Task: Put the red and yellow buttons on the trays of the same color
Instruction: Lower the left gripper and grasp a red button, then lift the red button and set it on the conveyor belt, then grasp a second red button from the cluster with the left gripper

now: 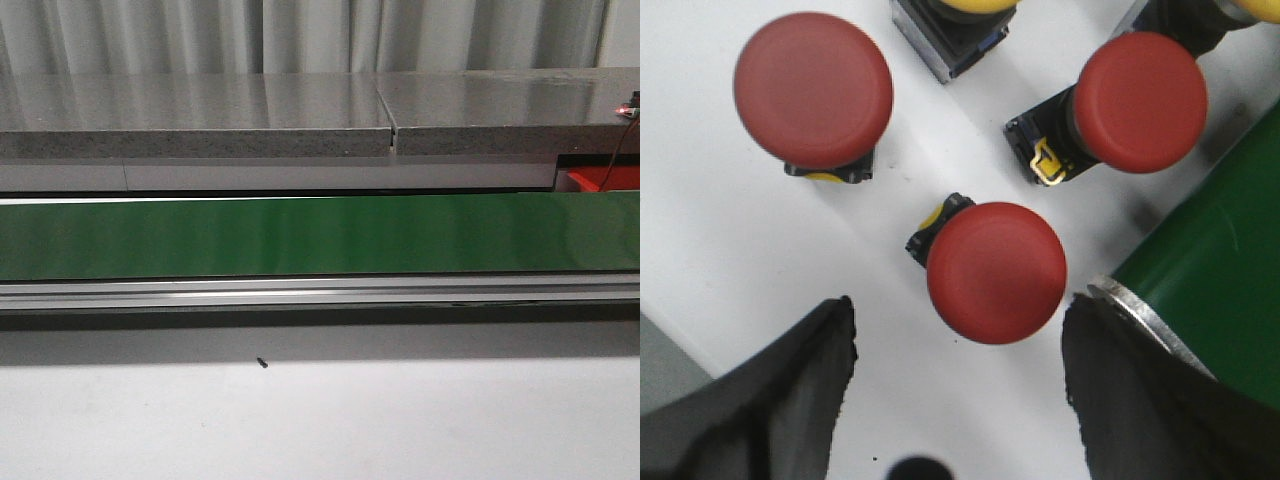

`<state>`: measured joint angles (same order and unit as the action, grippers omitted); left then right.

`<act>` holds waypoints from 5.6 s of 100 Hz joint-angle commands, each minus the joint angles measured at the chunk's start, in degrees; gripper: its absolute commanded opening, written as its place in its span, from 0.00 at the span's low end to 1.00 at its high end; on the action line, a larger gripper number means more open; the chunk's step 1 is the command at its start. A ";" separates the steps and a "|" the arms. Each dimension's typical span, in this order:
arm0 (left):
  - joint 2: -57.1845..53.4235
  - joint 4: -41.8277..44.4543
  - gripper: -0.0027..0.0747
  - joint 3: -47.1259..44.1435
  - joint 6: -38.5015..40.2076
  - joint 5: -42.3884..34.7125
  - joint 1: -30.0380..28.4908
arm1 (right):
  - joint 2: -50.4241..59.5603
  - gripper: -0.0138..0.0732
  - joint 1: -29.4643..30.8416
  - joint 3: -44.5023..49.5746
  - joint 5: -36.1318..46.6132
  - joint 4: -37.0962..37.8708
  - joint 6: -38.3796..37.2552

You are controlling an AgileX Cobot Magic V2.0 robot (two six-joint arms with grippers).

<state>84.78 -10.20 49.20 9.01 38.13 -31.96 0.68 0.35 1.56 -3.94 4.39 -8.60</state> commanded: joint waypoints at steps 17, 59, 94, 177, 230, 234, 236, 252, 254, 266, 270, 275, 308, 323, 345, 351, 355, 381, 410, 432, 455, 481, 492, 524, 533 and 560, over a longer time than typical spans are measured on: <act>-1.27 -2.70 0.58 1.82 0.58 -3.11 0.29 | 0.92 0.08 -0.04 -0.92 4.61 0.60 0.27; -0.85 -3.95 0.58 1.82 0.23 -3.83 0.29 | 0.92 0.08 -0.04 -0.92 4.61 0.60 0.27; 3.94 -3.95 0.58 2.92 -0.41 -4.45 0.29 | 0.92 0.08 -0.04 -0.92 4.61 0.60 0.27; -14.09 -1.31 0.21 3.55 -3.06 4.93 0.29 | 0.92 0.08 -0.04 -0.92 4.61 0.60 0.27; -6.43 -1.81 0.21 17.31 -4.56 11.07 15.35 | 0.92 0.08 -0.04 -0.92 4.61 0.60 0.27; -4.69 -1.81 0.21 17.91 -4.56 10.82 16.40 | 0.92 0.08 -0.04 -0.92 4.61 0.60 0.27; -3.85 -1.81 0.21 18.43 -4.56 10.67 16.97 | 0.92 0.08 -0.04 -0.92 4.61 0.60 0.27; 1.99 -1.81 0.21 20.95 -4.56 9.80 20.07 | 0.92 0.08 -0.04 -0.92 4.61 0.60 0.27; 2.54 -1.81 0.21 21.22 -4.56 9.77 20.37 | 0.92 0.08 -0.04 -0.92 4.61 0.60 0.27; 4.48 -1.81 0.21 21.50 -4.56 10.03 20.57 | 0.92 0.08 -0.04 -0.92 4.61 0.60 0.27; 4.60 -1.81 0.22 21.50 -4.56 10.04 20.57 | 0.92 0.08 -0.04 -0.92 4.61 0.60 0.27; 4.60 -1.81 0.25 21.50 -4.56 10.12 20.57 | 0.92 0.08 -0.04 -0.92 4.61 0.60 0.27; 3.28 -3.58 0.80 21.62 -4.56 9.39 21.54 | 0.92 0.08 -0.04 -0.92 4.61 0.60 0.27; 0.21 -4.68 0.79 21.62 -4.56 8.23 22.68 | 0.92 0.08 -0.04 -0.92 4.61 0.60 0.27; -6.59 -4.52 0.79 21.62 -4.56 8.20 22.88 | 0.92 0.08 -0.04 -0.92 4.61 0.60 0.27; -8.13 -3.99 0.79 21.62 -4.56 8.34 22.26 | 0.92 0.08 -0.04 -0.92 4.61 0.60 0.27; -9.34 -3.46 0.79 21.62 -4.56 8.59 21.87 | 0.92 0.08 -0.04 -0.92 4.61 0.60 0.27; -13.52 3.15 0.79 20.69 -4.06 13.83 14.89 | 0.92 0.08 -0.04 -0.92 4.61 0.60 0.27; -14.06 5.47 0.79 17.43 -4.17 13.89 6.67 | 0.92 0.08 -0.04 -0.92 4.61 0.60 0.27; -13.82 7.06 0.79 12.82 -4.17 13.27 0.95 | 0.92 0.08 -0.04 -0.92 4.61 0.60 0.27; -9.36 7.06 0.79 11.67 -4.17 13.55 -5.97 | 0.92 0.08 -0.04 -0.92 4.57 0.60 0.27; -1.42 6.58 0.79 11.67 -4.66 10.88 -6.71 | 0.92 0.08 -0.04 -0.92 4.57 0.60 0.27; 1.35 5.76 0.79 11.67 -4.66 8.06 -6.71 | 0.92 0.08 -0.04 -0.92 4.57 0.60 0.27; 6.84 5.47 0.79 11.67 -4.66 0.46 -6.71 | 0.92 0.08 -0.04 -0.92 4.57 0.60 0.27; 8.44 4.52 0.79 11.67 -4.66 -1.49 -6.71 | 0.92 0.08 -0.04 -0.92 4.57 0.60 0.27; 13.15 3.33 0.79 11.67 -4.66 -5.16 -6.71 | 0.92 0.08 -0.04 -0.92 4.57 0.60 0.27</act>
<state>98.83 -6.21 59.53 4.45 36.37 -38.63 0.68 0.35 1.56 -3.94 4.39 -8.60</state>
